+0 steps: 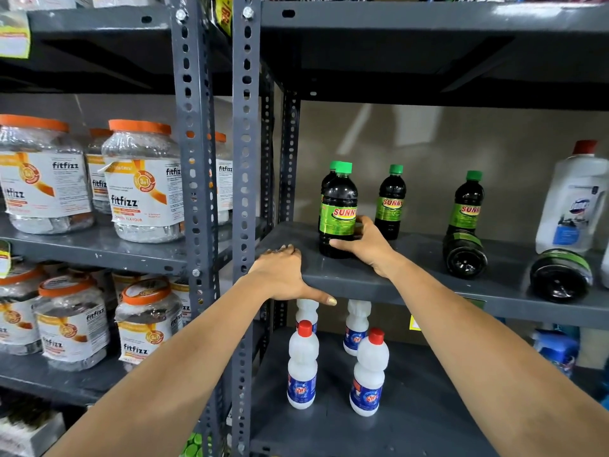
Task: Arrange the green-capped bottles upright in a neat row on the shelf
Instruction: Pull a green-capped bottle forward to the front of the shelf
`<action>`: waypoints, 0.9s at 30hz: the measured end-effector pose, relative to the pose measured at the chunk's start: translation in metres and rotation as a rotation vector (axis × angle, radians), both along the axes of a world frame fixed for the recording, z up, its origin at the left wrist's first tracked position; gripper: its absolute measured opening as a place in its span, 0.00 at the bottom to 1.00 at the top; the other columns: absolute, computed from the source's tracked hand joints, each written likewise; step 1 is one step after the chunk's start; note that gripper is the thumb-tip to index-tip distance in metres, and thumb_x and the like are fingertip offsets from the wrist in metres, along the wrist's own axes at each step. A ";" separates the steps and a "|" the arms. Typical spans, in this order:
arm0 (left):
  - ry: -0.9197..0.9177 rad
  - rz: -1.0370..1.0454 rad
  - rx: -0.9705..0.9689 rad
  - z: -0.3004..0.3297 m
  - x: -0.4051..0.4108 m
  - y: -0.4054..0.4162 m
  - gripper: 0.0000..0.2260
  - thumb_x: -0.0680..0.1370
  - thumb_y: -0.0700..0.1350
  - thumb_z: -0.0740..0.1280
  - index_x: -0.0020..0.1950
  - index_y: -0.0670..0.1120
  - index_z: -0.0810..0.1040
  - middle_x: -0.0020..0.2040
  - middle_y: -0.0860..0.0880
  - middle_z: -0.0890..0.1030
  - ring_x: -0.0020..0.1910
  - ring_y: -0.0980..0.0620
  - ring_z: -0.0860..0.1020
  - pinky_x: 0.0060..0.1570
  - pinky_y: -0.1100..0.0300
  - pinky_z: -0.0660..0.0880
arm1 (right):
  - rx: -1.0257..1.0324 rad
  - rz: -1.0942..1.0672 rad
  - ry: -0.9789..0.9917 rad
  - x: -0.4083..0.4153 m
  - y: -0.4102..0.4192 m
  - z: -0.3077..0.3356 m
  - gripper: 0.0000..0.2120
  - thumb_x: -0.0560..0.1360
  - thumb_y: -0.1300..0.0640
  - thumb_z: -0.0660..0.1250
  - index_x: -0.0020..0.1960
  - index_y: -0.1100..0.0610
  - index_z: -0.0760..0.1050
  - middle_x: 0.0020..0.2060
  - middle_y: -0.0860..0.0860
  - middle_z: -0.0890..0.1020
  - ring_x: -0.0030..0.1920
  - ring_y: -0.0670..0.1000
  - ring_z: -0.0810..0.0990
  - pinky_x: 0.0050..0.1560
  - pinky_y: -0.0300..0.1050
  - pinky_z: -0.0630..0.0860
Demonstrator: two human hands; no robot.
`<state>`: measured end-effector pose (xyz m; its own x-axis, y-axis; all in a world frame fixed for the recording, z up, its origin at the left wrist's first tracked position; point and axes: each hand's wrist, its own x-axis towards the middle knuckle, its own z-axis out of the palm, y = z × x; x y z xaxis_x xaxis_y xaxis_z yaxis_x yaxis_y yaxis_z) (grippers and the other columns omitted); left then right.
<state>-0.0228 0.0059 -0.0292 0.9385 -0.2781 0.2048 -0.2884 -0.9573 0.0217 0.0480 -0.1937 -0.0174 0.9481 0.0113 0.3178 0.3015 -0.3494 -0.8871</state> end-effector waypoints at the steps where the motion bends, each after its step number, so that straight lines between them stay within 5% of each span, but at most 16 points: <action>1: 0.003 0.000 0.001 0.000 0.000 0.000 0.61 0.57 0.81 0.64 0.78 0.42 0.58 0.78 0.44 0.61 0.75 0.44 0.62 0.70 0.49 0.62 | -0.022 -0.016 -0.019 -0.001 0.000 -0.001 0.39 0.68 0.59 0.78 0.72 0.59 0.61 0.59 0.49 0.75 0.59 0.49 0.74 0.59 0.44 0.69; 7: 0.000 0.010 0.008 -0.001 0.000 0.000 0.61 0.57 0.81 0.63 0.77 0.42 0.59 0.78 0.44 0.62 0.75 0.44 0.63 0.70 0.49 0.62 | -0.016 -0.022 -0.013 0.005 -0.001 -0.001 0.34 0.67 0.61 0.78 0.69 0.58 0.68 0.62 0.54 0.79 0.63 0.55 0.77 0.66 0.52 0.72; 12: 0.001 0.008 0.000 -0.002 0.002 0.000 0.61 0.56 0.81 0.63 0.78 0.42 0.59 0.78 0.45 0.62 0.75 0.45 0.63 0.69 0.49 0.62 | -0.094 -0.043 -0.071 0.003 -0.002 -0.004 0.31 0.66 0.55 0.80 0.66 0.57 0.74 0.60 0.53 0.81 0.61 0.51 0.77 0.61 0.44 0.72; 16: 0.000 0.007 0.007 -0.002 0.001 0.000 0.61 0.57 0.81 0.63 0.78 0.42 0.59 0.78 0.45 0.61 0.75 0.45 0.62 0.69 0.49 0.62 | -0.053 0.013 -0.008 0.005 -0.001 -0.002 0.28 0.69 0.59 0.77 0.67 0.59 0.73 0.62 0.54 0.81 0.64 0.52 0.78 0.64 0.44 0.72; 27: 0.002 -0.010 0.017 0.000 -0.002 -0.002 0.59 0.58 0.81 0.63 0.78 0.43 0.58 0.78 0.44 0.62 0.74 0.43 0.63 0.69 0.48 0.63 | -0.185 -0.138 -0.070 -0.007 0.000 -0.001 0.31 0.65 0.47 0.79 0.63 0.58 0.75 0.51 0.53 0.82 0.52 0.50 0.81 0.54 0.43 0.76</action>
<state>-0.0244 0.0040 -0.0294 0.9361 -0.2907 0.1981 -0.2977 -0.9546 0.0059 0.0411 -0.1932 -0.0187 0.9204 -0.0530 0.3873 0.2980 -0.5462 -0.7829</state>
